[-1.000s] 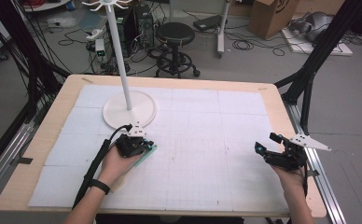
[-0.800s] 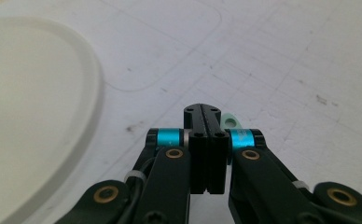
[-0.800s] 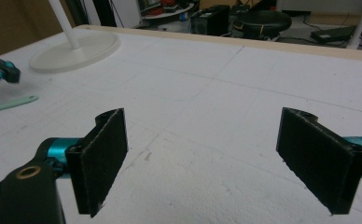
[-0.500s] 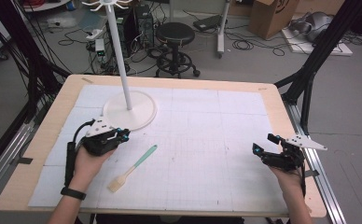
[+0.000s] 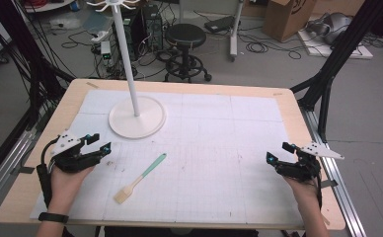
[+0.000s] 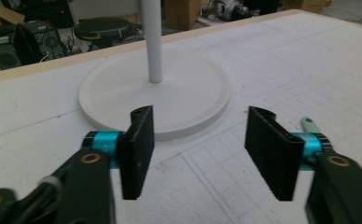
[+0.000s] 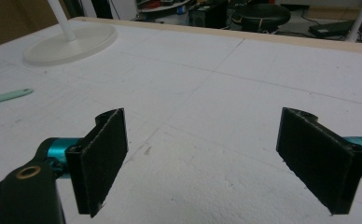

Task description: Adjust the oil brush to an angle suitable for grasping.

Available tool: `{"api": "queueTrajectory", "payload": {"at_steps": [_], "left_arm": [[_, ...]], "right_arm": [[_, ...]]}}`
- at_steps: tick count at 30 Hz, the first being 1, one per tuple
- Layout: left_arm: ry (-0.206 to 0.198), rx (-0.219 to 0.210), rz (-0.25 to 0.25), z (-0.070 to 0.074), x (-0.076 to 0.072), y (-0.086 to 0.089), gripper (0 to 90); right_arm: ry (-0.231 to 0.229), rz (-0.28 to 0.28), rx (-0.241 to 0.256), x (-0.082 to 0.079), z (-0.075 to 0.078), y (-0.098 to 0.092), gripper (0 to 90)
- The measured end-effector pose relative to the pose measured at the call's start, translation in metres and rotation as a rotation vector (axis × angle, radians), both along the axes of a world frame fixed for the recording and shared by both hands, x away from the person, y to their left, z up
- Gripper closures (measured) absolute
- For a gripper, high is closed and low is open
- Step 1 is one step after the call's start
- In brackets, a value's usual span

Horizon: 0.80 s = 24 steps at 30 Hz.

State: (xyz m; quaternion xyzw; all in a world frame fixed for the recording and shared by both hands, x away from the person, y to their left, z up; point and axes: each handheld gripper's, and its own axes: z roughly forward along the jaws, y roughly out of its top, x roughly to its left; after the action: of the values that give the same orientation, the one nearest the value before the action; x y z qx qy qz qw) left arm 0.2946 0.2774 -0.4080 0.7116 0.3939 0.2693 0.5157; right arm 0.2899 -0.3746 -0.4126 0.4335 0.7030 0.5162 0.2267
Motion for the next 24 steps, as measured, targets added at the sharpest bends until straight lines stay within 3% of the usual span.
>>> {"api": "queueTrajectory", "payload": {"at_steps": [4, 9, 24], "left_arm": [[-0.022, -0.037, 0.025, 0.001, 0.000, 0.009, 25.7], [-0.044, -0.049, 0.020, 0.004, -0.001, 0.012, 15.7], [-0.051, -0.085, -0.008, 0.011, -0.003, 0.014, 13.3]], "right_arm": [[-0.002, -0.007, 0.004, -0.001, 0.000, -0.001, 15.5], [0.001, -0.015, 0.004, -0.001, -0.001, -0.003, 15.5], [0.008, -0.016, 0.006, -0.002, -0.002, -0.006, 15.4]]}}
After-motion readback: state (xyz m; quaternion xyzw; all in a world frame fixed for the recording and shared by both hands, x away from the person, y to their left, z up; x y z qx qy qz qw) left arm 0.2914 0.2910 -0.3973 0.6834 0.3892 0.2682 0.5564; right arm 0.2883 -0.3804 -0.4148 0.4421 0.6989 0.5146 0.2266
